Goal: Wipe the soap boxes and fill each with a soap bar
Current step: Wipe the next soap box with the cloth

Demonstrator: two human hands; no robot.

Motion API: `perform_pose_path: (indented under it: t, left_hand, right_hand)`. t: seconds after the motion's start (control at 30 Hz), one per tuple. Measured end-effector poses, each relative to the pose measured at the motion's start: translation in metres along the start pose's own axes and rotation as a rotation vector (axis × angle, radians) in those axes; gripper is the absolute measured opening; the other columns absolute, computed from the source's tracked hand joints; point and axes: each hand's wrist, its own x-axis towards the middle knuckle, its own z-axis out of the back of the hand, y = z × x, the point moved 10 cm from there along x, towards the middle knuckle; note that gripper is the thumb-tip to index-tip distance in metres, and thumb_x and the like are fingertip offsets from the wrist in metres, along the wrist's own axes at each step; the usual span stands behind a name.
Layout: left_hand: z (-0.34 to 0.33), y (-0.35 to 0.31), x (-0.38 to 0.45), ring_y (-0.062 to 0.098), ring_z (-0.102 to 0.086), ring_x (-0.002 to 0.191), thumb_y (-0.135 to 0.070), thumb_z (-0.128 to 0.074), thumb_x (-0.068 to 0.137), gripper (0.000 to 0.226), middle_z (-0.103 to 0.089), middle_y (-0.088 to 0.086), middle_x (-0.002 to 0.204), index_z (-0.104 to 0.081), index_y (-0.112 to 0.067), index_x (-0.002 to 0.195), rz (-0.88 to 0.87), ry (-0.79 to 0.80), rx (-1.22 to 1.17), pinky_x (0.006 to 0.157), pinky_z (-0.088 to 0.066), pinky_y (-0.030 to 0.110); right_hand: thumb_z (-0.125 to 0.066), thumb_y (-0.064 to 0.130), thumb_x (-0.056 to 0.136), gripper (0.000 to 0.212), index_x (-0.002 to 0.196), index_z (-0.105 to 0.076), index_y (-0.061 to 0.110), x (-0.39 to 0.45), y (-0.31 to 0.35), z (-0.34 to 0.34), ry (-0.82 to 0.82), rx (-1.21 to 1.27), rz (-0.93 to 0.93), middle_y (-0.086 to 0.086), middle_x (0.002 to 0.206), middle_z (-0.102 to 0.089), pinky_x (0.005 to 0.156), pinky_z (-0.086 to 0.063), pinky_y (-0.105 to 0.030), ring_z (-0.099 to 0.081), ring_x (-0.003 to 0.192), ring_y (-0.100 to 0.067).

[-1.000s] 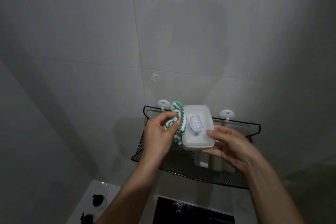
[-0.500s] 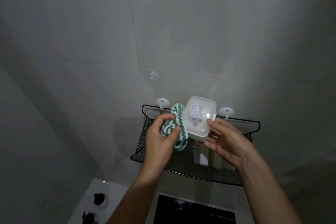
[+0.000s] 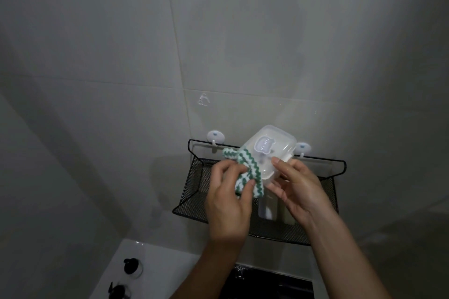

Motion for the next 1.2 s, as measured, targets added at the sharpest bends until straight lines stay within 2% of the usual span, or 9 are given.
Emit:
perform_pose_path:
  t: [0.13, 0.27, 0.53, 0.6, 0.73, 0.87, 1.0, 1.1, 1.2]
  left_hand:
    - [-0.010, -0.026, 0.003, 0.016, -0.054, 0.109, -0.020, -0.070, 0.088, 0.022, -0.059, -0.003, 0.119, -0.071, -0.019, 0.110, -0.187, 0.078, 0.170, 0.086, -0.049, 0.030]
    - [-0.018, -0.028, 0.013, 0.015, -0.053, 0.110, -0.022, -0.071, 0.089, 0.025, -0.064, -0.005, 0.119, -0.072, -0.019, 0.114, -0.204, 0.180, 0.169, 0.092, -0.046, 0.027]
    - [-0.006, 0.004, 0.050, 0.008, -0.064, 0.103, -0.002, -0.074, 0.081, 0.029, -0.072, 0.000, 0.113, -0.076, -0.013, 0.108, -0.067, 0.247, 0.039, 0.097, -0.045, 0.016]
    - [-0.007, 0.000, 0.053, 0.013, -0.066, 0.104, -0.003, -0.076, 0.080, 0.029, -0.073, 0.001, 0.112, -0.076, -0.012, 0.108, -0.088, 0.272, 0.096, 0.097, -0.046, 0.017]
    - [-0.015, -0.025, 0.028, 0.023, -0.065, 0.106, -0.007, -0.075, 0.083, 0.029, -0.071, 0.004, 0.119, -0.075, -0.012, 0.111, -0.225, 0.294, 0.293, 0.094, -0.053, 0.033]
    - [-0.030, -0.044, 0.003, 0.023, -0.061, 0.115, -0.005, -0.072, 0.085, 0.036, -0.067, 0.004, 0.128, -0.070, -0.013, 0.120, -0.307, 0.388, 0.269, 0.095, -0.054, 0.037]
    - [-0.028, -0.048, 0.023, 0.024, -0.062, 0.113, -0.003, -0.067, 0.085, 0.034, -0.067, 0.004, 0.127, -0.072, -0.012, 0.117, -0.348, 0.401, 0.229, 0.096, -0.051, 0.033]
    - [-0.030, -0.054, 0.043, 0.023, -0.060, 0.112, -0.015, -0.061, 0.089, 0.031, -0.066, 0.005, 0.128, -0.072, -0.011, 0.118, -0.398, 0.438, 0.202, 0.096, -0.047, 0.030]
    - [-0.032, -0.043, 0.059, 0.021, -0.059, 0.118, -0.012, -0.065, 0.091, 0.032, -0.065, 0.001, 0.131, -0.070, -0.017, 0.122, -0.323, 0.442, 0.222, 0.100, -0.044, 0.027]
  right_hand:
    - [-0.075, 0.004, 0.082, 0.034, 0.110, -0.056, 0.008, -0.004, -0.002, -0.006, 0.021, -0.062, 0.098, -0.010, 0.082, -0.077, 0.050, -0.055, -0.024, -0.074, 0.067, -0.017]
    - [-0.076, 0.005, 0.078, 0.044, 0.118, -0.059, 0.005, -0.006, 0.002, -0.006, 0.029, -0.102, 0.143, -0.011, 0.084, -0.077, 0.049, -0.054, -0.023, -0.074, 0.066, -0.016]
    - [-0.069, -0.001, 0.086, 0.036, 0.121, -0.062, 0.003, -0.009, 0.002, 0.000, 0.071, -0.223, 0.146, -0.014, 0.093, -0.078, 0.054, -0.057, -0.025, -0.076, 0.072, -0.019]
    - [-0.069, 0.001, 0.085, 0.037, 0.121, -0.063, 0.004, -0.009, -0.002, 0.000, 0.085, -0.209, 0.129, -0.015, 0.095, -0.078, 0.058, -0.058, -0.027, -0.076, 0.076, -0.020]
    - [-0.073, 0.005, 0.076, 0.043, 0.118, -0.064, 0.001, -0.006, 0.001, 0.001, 0.084, -0.154, 0.133, -0.014, 0.089, -0.078, 0.056, -0.058, -0.027, -0.075, 0.072, -0.020]
    - [-0.065, -0.003, 0.087, 0.032, 0.119, -0.063, -0.001, -0.005, 0.006, 0.007, 0.102, -0.161, 0.113, -0.014, 0.086, -0.077, 0.052, -0.056, -0.025, -0.074, 0.067, -0.018]
    - [-0.063, -0.004, 0.089, 0.032, 0.119, -0.065, 0.003, -0.012, 0.003, 0.000, 0.180, -0.264, 0.116, -0.017, 0.095, -0.077, 0.056, -0.058, -0.026, -0.075, 0.074, -0.021]
    - [-0.072, 0.007, 0.080, 0.039, 0.118, -0.067, 0.004, -0.019, -0.002, -0.009, 0.229, -0.337, 0.113, -0.018, 0.099, -0.077, 0.059, -0.058, -0.028, -0.075, 0.075, -0.022]
    - [-0.075, 0.014, 0.071, 0.045, 0.115, -0.069, 0.005, -0.021, -0.001, -0.009, 0.215, -0.330, 0.120, -0.019, 0.097, -0.077, 0.055, -0.057, -0.027, -0.074, 0.072, -0.021]
